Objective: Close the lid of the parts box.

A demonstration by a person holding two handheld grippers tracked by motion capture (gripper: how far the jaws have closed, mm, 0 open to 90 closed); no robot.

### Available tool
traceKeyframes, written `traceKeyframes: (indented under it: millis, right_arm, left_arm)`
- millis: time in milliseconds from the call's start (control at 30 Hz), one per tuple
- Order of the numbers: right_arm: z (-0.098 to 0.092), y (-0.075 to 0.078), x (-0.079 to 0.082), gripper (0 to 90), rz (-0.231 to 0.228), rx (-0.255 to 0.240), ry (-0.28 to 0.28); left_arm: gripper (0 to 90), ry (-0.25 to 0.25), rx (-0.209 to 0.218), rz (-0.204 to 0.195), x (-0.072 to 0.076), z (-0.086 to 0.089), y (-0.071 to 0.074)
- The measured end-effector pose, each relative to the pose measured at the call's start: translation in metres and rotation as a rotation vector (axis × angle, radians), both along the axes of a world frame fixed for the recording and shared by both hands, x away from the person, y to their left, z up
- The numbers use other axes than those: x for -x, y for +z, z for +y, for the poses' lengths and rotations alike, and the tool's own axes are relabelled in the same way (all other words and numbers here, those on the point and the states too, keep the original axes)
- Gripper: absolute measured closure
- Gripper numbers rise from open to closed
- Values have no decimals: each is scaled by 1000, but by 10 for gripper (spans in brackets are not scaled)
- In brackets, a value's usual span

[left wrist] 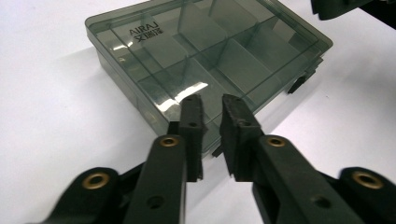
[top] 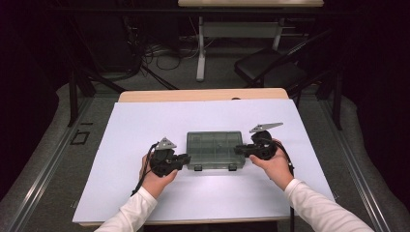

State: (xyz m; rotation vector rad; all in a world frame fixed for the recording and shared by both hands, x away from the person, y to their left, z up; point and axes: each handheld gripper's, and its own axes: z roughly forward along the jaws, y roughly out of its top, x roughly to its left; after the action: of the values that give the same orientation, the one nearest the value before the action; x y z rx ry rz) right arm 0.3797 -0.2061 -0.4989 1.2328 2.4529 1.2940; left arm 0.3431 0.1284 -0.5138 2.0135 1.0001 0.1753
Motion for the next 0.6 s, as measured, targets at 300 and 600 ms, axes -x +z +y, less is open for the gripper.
traceKeyframes:
  millis: [300,600]
  right_arm:
    - [-10,8,16,576,-61,-19,-39]
    - [-26,11,30,479,-176,2,-83]
  left_arm:
    - [557,12,10,-59,9,19,2]
    - [422,59,-37,-121,10,39,0]
